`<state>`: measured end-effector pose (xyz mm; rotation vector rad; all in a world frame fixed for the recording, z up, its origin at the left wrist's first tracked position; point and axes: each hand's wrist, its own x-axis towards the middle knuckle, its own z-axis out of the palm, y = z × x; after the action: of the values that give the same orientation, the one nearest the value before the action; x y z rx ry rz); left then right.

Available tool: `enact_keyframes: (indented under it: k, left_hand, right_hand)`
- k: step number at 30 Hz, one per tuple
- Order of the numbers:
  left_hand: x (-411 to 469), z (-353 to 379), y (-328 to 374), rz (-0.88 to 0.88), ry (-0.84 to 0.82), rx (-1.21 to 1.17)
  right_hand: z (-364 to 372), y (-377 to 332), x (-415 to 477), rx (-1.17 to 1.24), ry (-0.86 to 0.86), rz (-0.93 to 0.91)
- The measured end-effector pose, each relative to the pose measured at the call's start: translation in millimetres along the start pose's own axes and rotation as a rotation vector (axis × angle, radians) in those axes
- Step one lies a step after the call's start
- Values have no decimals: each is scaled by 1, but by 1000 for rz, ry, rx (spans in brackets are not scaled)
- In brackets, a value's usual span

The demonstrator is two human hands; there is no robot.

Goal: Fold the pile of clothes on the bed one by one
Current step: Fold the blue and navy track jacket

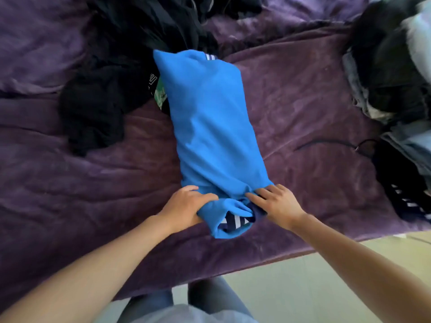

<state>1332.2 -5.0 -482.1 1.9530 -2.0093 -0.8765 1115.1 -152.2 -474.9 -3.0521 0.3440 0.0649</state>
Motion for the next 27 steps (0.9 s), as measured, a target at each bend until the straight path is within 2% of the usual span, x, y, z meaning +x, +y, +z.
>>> enact_keyframes:
  k: [2, 5, 6, 9, 11, 12, 15, 17, 20, 22, 23, 25, 27]
  left_hand:
    - [-26, -4, 14, -44, -48, -129]
    - [-67, -6, 35, -154, -217, -371]
    - [-77, -7, 40, -199, -285, -480]
    - [-93, -26, 41, -288, -415, -797]
    - [-95, -45, 32, -312, -385, -981]
    - [-95, -56, 26, -331, -309, -1065]
    - [-79, -84, 3, -430, 81, -1278]
    - [-57, -98, -15, -496, 348, -1354]
    - [-17, -110, -42, -707, 687, -1374]
    - [-2, -107, -52, -752, 704, -1367]
    - [2, -103, -55, -744, 649, -1362]
    - [3, -87, -55, -728, 523, -1315]
    - [-1, -72, -53, -718, 456, -1178]
  right_hand:
    - [-16, -18, -11, 46, -172, -58]
    - [-40, -45, -18, 199, -678, -18]
    - [-48, -51, -18, 252, -784, -14]
    - [-68, -57, 2, 377, -935, -14]
    - [-87, -47, 28, 488, -1008, 51]
    - [-96, -39, 44, 520, -1002, 84]
    - [-117, -10, 102, 479, -795, 170]
    - [-124, 7, 138, 459, -568, 269]
    - [-117, 11, 174, 343, -150, 507]
    - [-105, -10, 176, 242, 51, 664]
    - [-97, -26, 168, 210, 130, 658]
    - [-72, -62, 142, 118, 278, 415]
    - [-40, -89, 107, -17, 234, 145]
